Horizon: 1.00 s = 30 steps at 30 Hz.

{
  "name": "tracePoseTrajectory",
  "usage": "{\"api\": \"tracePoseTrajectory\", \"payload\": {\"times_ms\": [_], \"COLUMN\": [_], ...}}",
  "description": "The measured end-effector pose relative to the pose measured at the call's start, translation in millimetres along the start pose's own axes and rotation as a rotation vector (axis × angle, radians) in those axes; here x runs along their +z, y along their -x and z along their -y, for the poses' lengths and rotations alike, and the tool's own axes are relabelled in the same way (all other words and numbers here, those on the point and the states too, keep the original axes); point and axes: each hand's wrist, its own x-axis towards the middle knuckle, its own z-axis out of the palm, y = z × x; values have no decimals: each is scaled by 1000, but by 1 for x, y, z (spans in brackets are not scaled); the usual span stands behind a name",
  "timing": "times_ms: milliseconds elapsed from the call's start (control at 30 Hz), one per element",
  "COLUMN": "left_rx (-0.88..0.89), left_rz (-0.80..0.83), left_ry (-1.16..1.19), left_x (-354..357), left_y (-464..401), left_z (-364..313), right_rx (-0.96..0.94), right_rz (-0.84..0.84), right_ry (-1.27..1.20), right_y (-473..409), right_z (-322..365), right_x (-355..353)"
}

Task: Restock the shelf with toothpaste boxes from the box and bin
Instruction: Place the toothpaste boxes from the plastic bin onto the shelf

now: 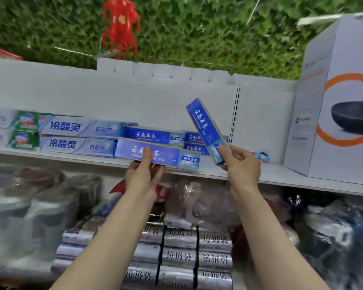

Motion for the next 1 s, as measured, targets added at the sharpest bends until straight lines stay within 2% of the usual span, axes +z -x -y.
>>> {"api": "tracePoseTrajectory", "payload": {"times_ms": [267,500,600,667,767,833,1000], "left_rx": [70,49,7,-24,-64,-71,-33], "left_rz": [6,47,74,96,115,129,109], "left_ry": [30,34,19,5,-1,-16,-117], "left_x": [25,37,39,40,43,44,47], "left_y": [-8,-12,-17,-22,-29,-31,-38], "left_z": [15,10,8,4,-1,-5,-13], "right_rx": [-89,-135,-321,-401,-121,-10,-4], "right_rz": [-83,-118,-166,-87,263,377,246], "right_ry": [429,583,645,564,274,165,49], "right_y": [-30,-30,-25,-24,-21,-21,-28], "right_z": [-14,-23,-17,-7,5,5,-8], "right_x": [-18,-18,-14,-3,19,28,41]}}
